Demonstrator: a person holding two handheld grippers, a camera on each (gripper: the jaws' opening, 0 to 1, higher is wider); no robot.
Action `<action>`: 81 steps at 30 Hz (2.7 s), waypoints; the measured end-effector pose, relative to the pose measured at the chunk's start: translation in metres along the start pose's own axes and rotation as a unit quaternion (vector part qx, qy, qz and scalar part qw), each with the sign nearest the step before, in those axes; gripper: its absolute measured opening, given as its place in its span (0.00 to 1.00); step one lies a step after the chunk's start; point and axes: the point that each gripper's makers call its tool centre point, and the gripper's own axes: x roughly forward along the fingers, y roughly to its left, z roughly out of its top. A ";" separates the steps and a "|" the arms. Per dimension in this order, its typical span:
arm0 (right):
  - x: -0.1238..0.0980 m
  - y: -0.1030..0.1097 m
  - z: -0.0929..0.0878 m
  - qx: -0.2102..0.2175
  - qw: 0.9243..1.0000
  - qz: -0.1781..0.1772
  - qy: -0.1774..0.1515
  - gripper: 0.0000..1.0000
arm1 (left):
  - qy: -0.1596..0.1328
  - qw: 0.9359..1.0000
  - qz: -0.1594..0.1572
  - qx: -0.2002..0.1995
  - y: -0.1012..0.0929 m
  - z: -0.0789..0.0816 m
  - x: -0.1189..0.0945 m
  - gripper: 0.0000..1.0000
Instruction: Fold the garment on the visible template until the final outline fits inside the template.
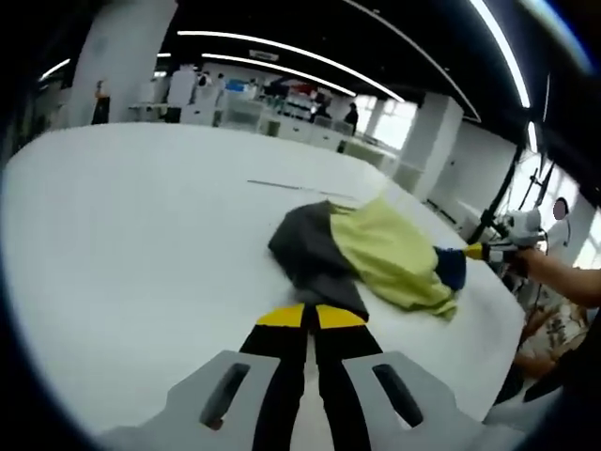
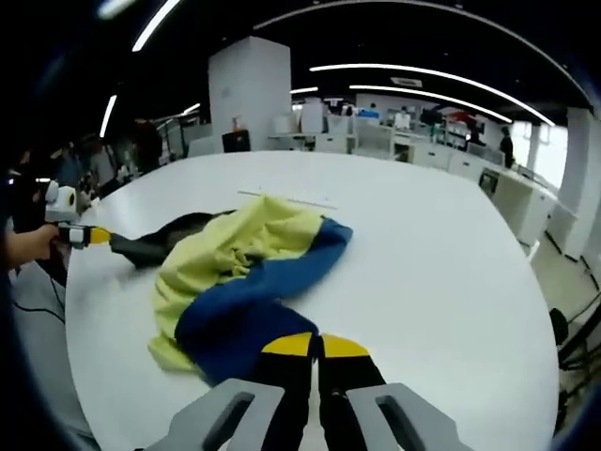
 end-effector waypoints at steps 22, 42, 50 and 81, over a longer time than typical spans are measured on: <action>-0.047 -0.078 -0.007 0.009 0.995 -0.101 0.011 0.00 | 0.007 0.994 0.093 -0.061 0.054 0.003 -0.044 0.00; -0.061 -0.115 -0.022 0.041 0.987 -0.147 0.043 0.00 | 0.038 0.983 0.163 -0.075 0.109 -0.010 -0.064 0.00; -0.071 -0.137 -0.037 0.054 0.982 -0.170 0.063 0.00 | 0.060 0.978 0.186 -0.070 0.129 -0.016 -0.066 0.00; -0.102 -0.188 -0.064 0.091 0.962 -0.243 0.087 0.00 | 0.087 0.968 0.231 -0.042 0.185 0.005 -0.063 0.00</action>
